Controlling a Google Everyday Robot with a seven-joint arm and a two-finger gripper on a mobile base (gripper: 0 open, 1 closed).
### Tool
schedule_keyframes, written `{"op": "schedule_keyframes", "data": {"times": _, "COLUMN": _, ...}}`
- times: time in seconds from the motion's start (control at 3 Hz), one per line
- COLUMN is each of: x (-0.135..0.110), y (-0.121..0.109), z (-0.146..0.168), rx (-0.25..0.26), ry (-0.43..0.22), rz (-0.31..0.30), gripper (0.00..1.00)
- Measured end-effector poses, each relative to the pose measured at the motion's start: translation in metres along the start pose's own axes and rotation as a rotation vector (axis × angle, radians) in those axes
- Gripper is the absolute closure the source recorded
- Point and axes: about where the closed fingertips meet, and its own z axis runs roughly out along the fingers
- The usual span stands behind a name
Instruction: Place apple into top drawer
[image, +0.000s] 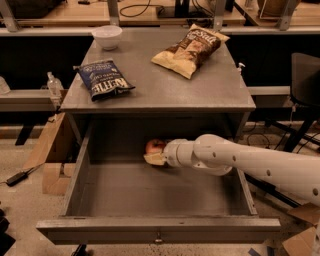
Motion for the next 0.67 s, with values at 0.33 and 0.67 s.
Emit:
{"op": "schedule_keyframes", "data": {"times": 0.33, "x": -0.0009, "y": 0.0000, "z": -0.0006, "rx": 0.000, "ry": 0.000, "rz": 0.000, "gripper": 0.06}}
{"op": "schedule_keyframes", "data": {"times": 0.67, "x": -0.0010, "y": 0.0007, "z": 0.0000, "rx": -0.001, "ry": 0.000, "rz": 0.000, "gripper": 0.00}}
